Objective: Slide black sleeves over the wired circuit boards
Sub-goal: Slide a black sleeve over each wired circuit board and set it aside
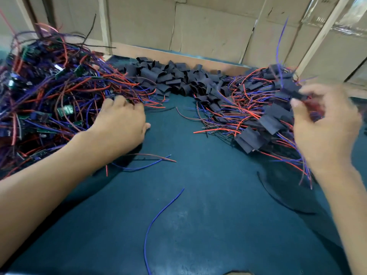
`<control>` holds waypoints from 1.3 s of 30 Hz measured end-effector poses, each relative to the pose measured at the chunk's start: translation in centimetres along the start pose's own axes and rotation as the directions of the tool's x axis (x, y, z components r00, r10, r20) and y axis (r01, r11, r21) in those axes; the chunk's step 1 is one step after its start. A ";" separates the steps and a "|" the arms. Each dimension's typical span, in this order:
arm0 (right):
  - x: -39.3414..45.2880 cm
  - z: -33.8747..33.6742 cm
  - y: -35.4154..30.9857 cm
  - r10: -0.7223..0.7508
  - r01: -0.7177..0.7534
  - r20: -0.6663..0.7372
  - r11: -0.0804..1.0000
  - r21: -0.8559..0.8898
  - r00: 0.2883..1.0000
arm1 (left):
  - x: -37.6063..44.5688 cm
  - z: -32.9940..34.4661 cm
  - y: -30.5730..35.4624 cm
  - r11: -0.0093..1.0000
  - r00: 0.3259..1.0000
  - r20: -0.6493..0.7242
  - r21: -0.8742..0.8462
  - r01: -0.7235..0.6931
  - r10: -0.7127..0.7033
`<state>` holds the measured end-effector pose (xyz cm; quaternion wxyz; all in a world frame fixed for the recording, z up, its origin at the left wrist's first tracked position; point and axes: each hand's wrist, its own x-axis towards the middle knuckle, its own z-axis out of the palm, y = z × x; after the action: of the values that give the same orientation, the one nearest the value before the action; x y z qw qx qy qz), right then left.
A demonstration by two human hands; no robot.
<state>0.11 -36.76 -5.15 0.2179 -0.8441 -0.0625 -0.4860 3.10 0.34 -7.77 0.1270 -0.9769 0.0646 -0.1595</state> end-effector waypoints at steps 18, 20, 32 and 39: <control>-1.0 1.0 -1.0 -0.304 0.281 -0.162 0.948 -0.150 0.939 | 7.9 -1.7 -0.1 0.986 0.984 0.166 -0.165 -0.034 0.062; -0.5 0.7 -2.5 -0.376 0.363 -0.183 0.926 -0.101 0.908 | 9.5 -1.8 0.2 0.991 0.951 0.310 -0.132 0.017 0.025; 11.0 4.8 -10.0 0.146 -0.339 0.534 0.896 0.285 0.833 | 12.4 -6.5 -2.4 0.841 0.890 0.387 -0.541 0.008 0.240; 8.1 10.3 -10.8 0.044 -0.509 0.918 0.842 0.178 0.393 | 11.9 -7.4 -2.5 0.691 0.915 0.182 -0.711 -0.130 0.359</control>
<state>9.09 -23.53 0.54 0.4135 -0.8958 -0.1273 0.1019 12.05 -0.96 3.18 -0.2139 -0.9483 0.2294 0.0484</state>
